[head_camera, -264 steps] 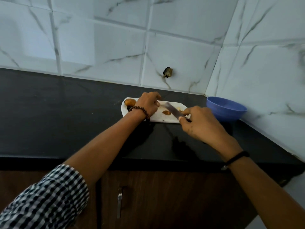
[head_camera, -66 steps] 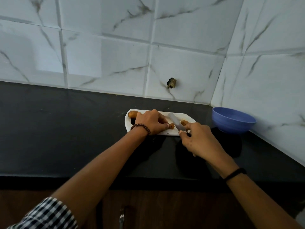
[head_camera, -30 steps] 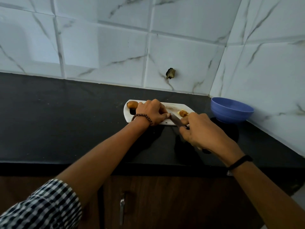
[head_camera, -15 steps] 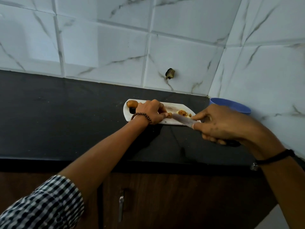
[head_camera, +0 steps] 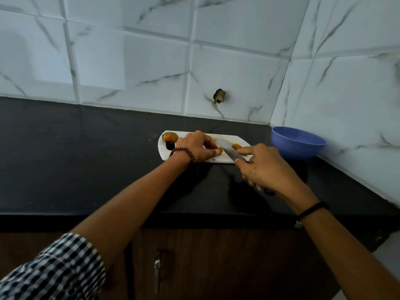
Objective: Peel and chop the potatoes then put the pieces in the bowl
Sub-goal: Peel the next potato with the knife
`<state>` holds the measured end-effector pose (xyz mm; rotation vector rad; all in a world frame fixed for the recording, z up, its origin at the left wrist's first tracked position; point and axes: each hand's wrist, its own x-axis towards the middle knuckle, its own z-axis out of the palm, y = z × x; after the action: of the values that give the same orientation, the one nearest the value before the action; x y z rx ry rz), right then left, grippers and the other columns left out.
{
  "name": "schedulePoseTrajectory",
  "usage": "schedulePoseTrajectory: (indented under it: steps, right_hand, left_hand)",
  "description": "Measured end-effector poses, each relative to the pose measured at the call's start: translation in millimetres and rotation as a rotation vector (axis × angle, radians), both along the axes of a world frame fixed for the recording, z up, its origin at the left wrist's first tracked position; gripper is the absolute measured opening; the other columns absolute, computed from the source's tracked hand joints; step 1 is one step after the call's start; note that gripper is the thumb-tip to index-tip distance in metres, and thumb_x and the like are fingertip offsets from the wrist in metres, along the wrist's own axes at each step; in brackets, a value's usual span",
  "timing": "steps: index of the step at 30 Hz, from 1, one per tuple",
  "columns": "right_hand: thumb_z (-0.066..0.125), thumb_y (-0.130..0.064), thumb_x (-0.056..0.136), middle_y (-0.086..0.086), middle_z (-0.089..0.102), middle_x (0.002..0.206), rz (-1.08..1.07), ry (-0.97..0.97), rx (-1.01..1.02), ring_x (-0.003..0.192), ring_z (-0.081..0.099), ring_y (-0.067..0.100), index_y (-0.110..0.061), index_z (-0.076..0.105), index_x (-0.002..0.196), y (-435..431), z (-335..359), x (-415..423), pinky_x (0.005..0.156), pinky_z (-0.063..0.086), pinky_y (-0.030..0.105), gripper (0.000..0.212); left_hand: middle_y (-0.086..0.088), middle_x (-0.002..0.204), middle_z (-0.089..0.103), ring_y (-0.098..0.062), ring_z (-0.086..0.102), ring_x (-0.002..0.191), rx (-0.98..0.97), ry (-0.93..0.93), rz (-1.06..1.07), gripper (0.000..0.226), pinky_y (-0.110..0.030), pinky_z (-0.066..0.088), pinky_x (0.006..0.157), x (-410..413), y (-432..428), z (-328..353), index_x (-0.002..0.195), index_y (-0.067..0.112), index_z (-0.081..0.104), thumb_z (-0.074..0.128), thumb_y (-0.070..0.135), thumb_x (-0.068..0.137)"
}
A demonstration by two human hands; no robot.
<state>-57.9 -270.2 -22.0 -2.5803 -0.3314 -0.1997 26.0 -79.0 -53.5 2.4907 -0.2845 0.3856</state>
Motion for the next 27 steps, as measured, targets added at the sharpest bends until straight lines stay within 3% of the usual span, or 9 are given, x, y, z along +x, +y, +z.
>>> schedulePoseTrajectory:
  steps: [6, 9, 12, 15, 19, 24, 27]
  right_hand:
    - [0.054, -0.028, 0.099, 0.006, 0.067, 0.064, -0.003, -0.012, -0.005, 0.032, 0.05, 0.006, -0.023, 0.055, 0.14, 9.7, 1.5, -0.3, 0.033, 0.038, 0.016, 0.041]
    - [0.053, -0.038, 0.099, 0.005, 0.067, 0.059, -0.031, 0.002, -0.021, 0.033, 0.052, 0.01, -0.016, 0.068, 0.111, 15.8, 2.4, 2.4, 0.035, 0.04, 0.017, 0.029]
    - [0.053, -0.03, 0.098, 0.008, 0.069, 0.06, -0.048, -0.003, -0.08, 0.038, 0.056, 0.016, -0.005, 0.069, 0.095, 24.5, 5.2, 0.7, 0.036, 0.042, 0.02, 0.029]
    - [0.053, -0.019, 0.094, 0.015, 0.072, 0.076, -0.065, -0.028, -0.129, 0.049, 0.06, 0.022, -0.003, 0.066, 0.098, 33.2, 4.9, -0.3, 0.042, 0.048, 0.027, 0.02]
    - [0.054, -0.019, 0.096, 0.017, 0.065, 0.105, -0.053, -0.038, -0.211, 0.072, 0.057, 0.027, -0.008, 0.059, 0.107, 35.2, -2.9, -1.0, 0.057, 0.049, 0.031, 0.017]
    - [0.056, -0.026, 0.098, 0.011, 0.064, 0.09, -0.044, 0.013, -0.264, 0.06, 0.066, 0.026, -0.01, 0.057, 0.12, 19.9, 6.1, -15.9, 0.06, 0.06, 0.04, 0.028]
    - [0.057, -0.026, 0.098, 0.004, 0.061, 0.077, -0.004, 0.057, -0.291, 0.052, 0.061, 0.014, -0.013, 0.059, 0.123, 7.3, 16.7, -26.1, 0.051, 0.056, 0.03, 0.028]
  left_hand:
    - [0.01, 0.093, 0.072, -0.011, 0.063, 0.096, -0.09, 0.013, 0.01, 0.008, -0.04, 0.05, 0.093, -1.5, 1.0, 0.7, 0.075, 0.038, 0.069, 0.074, 0.043, 0.078]
    - [0.009, 0.092, 0.073, -0.01, 0.064, 0.095, -0.102, 0.014, 0.02, 0.005, -0.04, 0.051, 0.093, -0.7, 1.9, 0.8, 0.078, 0.036, 0.072, 0.075, 0.04, 0.078]
    - [0.007, 0.093, 0.073, -0.011, 0.064, 0.095, -0.113, 0.016, 0.049, 0.01, -0.039, 0.051, 0.092, -0.3, 2.5, 0.7, 0.083, 0.033, 0.074, 0.075, 0.041, 0.077]
    - [0.007, 0.093, 0.073, -0.011, 0.063, 0.096, -0.11, 0.021, 0.06, 0.015, -0.04, 0.051, 0.093, -0.3, 1.1, 0.8, 0.089, 0.03, 0.075, 0.075, 0.041, 0.078]
    - [0.008, 0.091, 0.072, -0.01, 0.063, 0.094, -0.121, 0.011, 0.075, 0.014, -0.037, 0.051, 0.092, -0.7, 1.0, 0.2, 0.089, 0.031, 0.075, 0.075, 0.041, 0.078]
    - [0.01, 0.088, 0.072, -0.009, 0.064, 0.093, -0.117, -0.004, 0.075, 0.009, -0.039, 0.052, 0.09, -1.1, 0.7, -1.4, 0.082, 0.034, 0.074, 0.074, 0.042, 0.077]
    - [0.009, 0.09, 0.072, -0.011, 0.065, 0.094, -0.11, -0.005, 0.077, 0.008, -0.04, 0.053, 0.09, -0.6, 0.4, -1.3, 0.08, 0.036, 0.072, 0.074, 0.042, 0.077]
